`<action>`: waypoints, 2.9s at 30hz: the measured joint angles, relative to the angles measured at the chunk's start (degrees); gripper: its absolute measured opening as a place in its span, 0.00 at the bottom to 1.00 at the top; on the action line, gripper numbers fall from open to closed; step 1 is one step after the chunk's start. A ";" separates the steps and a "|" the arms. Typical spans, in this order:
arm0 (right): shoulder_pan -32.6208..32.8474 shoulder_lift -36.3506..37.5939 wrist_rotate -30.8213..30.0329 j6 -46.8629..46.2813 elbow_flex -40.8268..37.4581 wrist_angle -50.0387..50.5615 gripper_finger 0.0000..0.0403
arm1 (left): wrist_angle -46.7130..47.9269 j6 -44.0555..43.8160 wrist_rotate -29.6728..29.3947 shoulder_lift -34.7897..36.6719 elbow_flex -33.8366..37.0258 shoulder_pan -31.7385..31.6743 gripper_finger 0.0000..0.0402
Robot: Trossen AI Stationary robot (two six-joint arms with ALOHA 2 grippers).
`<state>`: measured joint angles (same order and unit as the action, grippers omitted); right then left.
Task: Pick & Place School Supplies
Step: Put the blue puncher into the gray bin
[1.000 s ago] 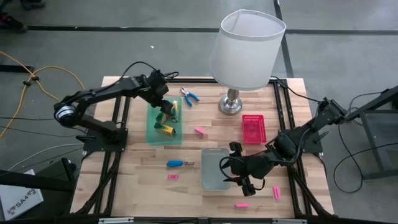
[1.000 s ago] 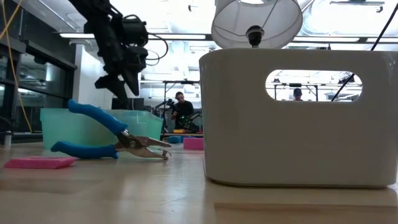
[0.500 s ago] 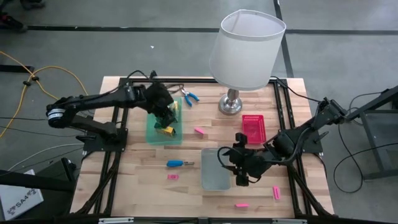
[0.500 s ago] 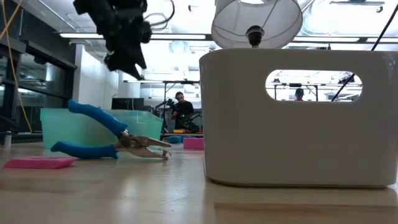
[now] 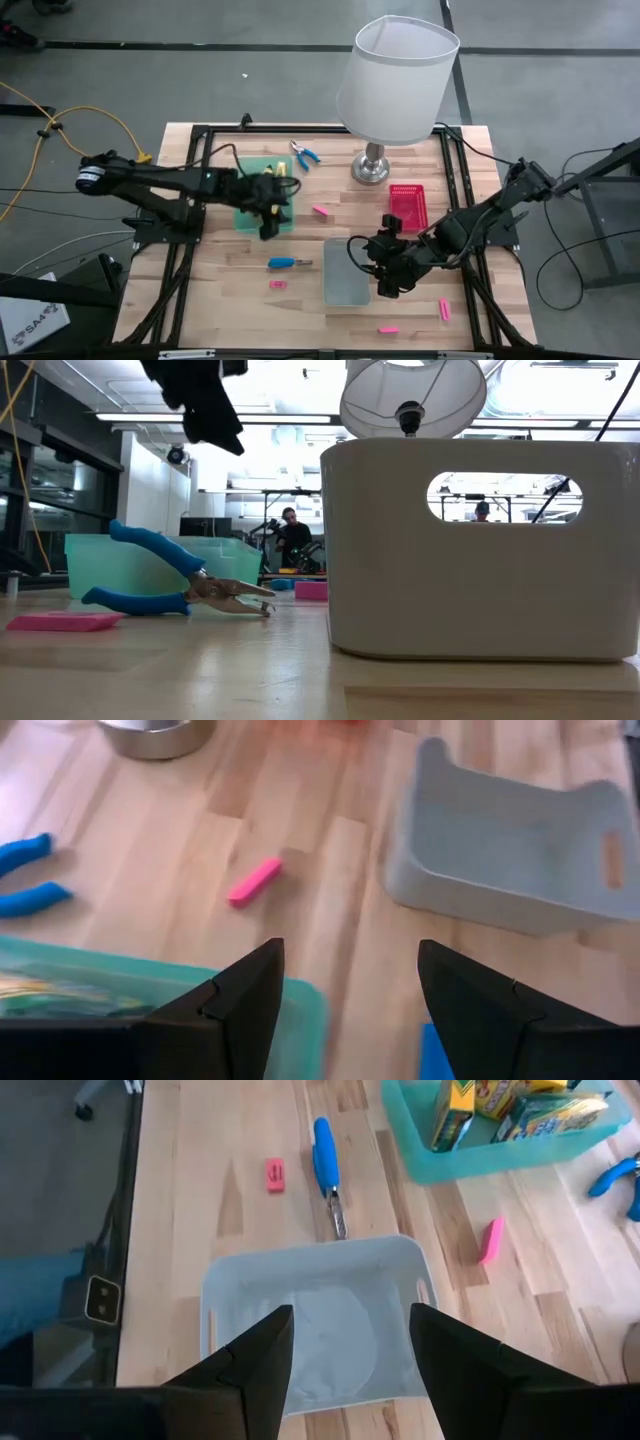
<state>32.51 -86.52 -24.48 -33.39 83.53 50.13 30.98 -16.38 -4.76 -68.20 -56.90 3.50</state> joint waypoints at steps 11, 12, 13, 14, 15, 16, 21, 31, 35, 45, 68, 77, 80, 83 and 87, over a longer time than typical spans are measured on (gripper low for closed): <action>0.00 -0.27 -0.03 0.62 0.00 0.06 0.48 | -4.03 -2.31 0.12 -0.05 0.02 8.39 0.56; 0.00 -0.27 -0.05 0.64 0.00 0.04 0.48 | -4.60 -3.27 0.12 -0.05 0.02 9.02 0.56; 0.00 -0.27 -0.03 0.64 0.00 0.06 0.48 | -4.96 -4.54 0.06 -0.05 0.02 9.64 0.56; -0.01 -0.27 -0.03 0.86 0.00 0.07 0.48 | -5.17 -5.51 -0.07 -0.23 0.02 10.19 0.56; -0.04 -0.27 -0.04 1.43 0.00 0.03 0.48 | -5.25 -6.31 -0.29 -0.44 0.02 10.70 0.56; -0.04 -0.27 -0.05 2.08 0.00 -0.17 0.48 | -5.12 -7.10 -0.77 -0.57 0.03 11.30 0.56; -0.92 -0.27 1.15 5.18 0.00 -3.21 0.48 | -4.40 -9.55 -5.56 -1.75 0.09 15.87 0.56; -4.15 -3.63 7.28 9.05 -0.04 -6.19 0.48 | -2.34 -17.36 -11.97 -7.13 0.09 24.68 0.56; -5.77 -6.12 11.06 11.26 -0.04 -8.54 0.48 | 1.11 -19.45 -15.15 -8.39 0.09 26.27 0.56; -8.52 -7.74 15.98 13.75 -0.04 -12.44 0.48 | 8.49 -15.75 -17.48 -11.39 0.07 26.65 0.56; -8.52 -7.74 15.95 13.67 -0.04 -13.13 0.48 | 7.98 -10.93 -17.86 -17.23 0.07 28.84 0.56; -8.52 -7.70 16.53 13.58 -0.04 -13.18 0.48 | 5.69 -10.91 -15.76 -19.53 0.07 28.27 0.56; -8.52 -7.70 16.73 13.56 -0.04 -13.35 0.48 | 5.60 -10.91 -15.06 -19.80 0.07 27.67 0.56; -8.52 -7.70 16.97 13.60 -0.04 -13.55 0.48 | 5.43 -10.82 -14.61 -19.83 0.06 27.21 0.56; -8.52 -7.70 17.00 13.62 -0.04 -13.58 0.48 | 4.92 -10.62 -13.58 -19.83 0.04 26.55 0.56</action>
<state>23.99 -94.21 -7.49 -19.77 83.48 36.56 35.91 -27.00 -18.34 -88.03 -56.86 30.05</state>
